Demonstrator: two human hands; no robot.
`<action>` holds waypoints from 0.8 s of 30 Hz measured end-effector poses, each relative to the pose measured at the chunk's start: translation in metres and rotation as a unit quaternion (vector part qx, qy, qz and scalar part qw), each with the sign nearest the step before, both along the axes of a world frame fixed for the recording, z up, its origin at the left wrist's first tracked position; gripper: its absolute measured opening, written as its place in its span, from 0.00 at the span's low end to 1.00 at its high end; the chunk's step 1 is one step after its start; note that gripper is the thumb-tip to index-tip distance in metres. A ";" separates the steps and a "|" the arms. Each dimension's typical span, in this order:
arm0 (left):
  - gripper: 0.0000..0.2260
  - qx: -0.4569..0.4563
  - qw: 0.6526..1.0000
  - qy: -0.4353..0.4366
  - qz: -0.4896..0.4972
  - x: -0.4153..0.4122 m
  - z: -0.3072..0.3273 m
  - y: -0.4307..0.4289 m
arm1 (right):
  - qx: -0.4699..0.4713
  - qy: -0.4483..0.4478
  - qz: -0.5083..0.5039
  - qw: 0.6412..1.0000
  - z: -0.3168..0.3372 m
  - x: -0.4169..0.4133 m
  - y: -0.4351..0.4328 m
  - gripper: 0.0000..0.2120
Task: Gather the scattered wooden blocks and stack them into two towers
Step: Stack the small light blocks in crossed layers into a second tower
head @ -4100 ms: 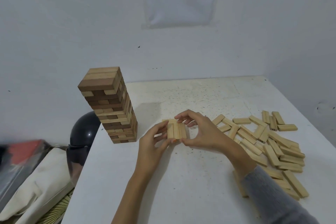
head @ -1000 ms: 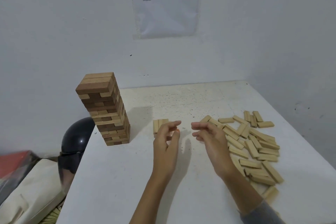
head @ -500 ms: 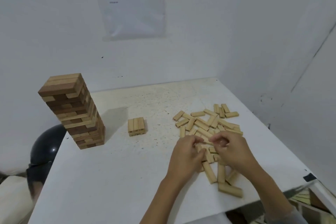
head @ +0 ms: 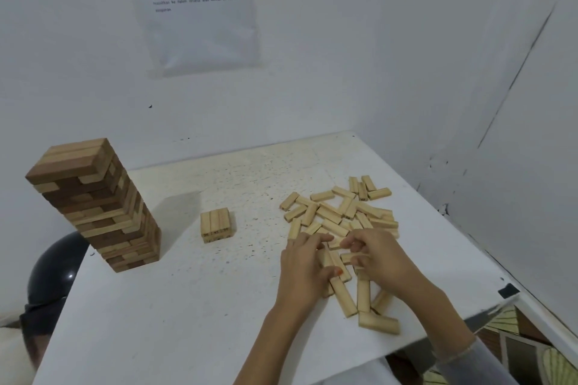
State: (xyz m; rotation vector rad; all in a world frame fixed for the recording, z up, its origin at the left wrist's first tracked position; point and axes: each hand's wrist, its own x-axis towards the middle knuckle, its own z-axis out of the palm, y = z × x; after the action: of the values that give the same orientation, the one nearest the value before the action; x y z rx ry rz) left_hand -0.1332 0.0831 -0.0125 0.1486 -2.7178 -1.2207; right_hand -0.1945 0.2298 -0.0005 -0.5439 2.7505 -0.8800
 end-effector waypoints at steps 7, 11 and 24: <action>0.19 0.162 0.984 0.068 0.009 0.003 0.001 0.005 | 0.024 0.065 0.056 0.996 -0.002 -0.004 0.006 0.14; 0.16 0.224 0.967 0.102 0.062 0.000 -0.001 0.003 | -0.163 0.038 0.003 0.986 -0.002 0.004 0.010 0.14; 0.08 0.347 0.935 0.075 0.017 -0.020 0.007 0.018 | -0.183 0.054 -0.261 0.946 -0.009 -0.016 0.019 0.10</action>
State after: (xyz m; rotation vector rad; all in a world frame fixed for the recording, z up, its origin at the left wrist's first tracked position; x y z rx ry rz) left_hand -0.1531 0.1008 -0.0052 0.1699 -2.0346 -2.0288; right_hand -0.2106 0.2486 -0.0092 0.1128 2.8879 -1.5398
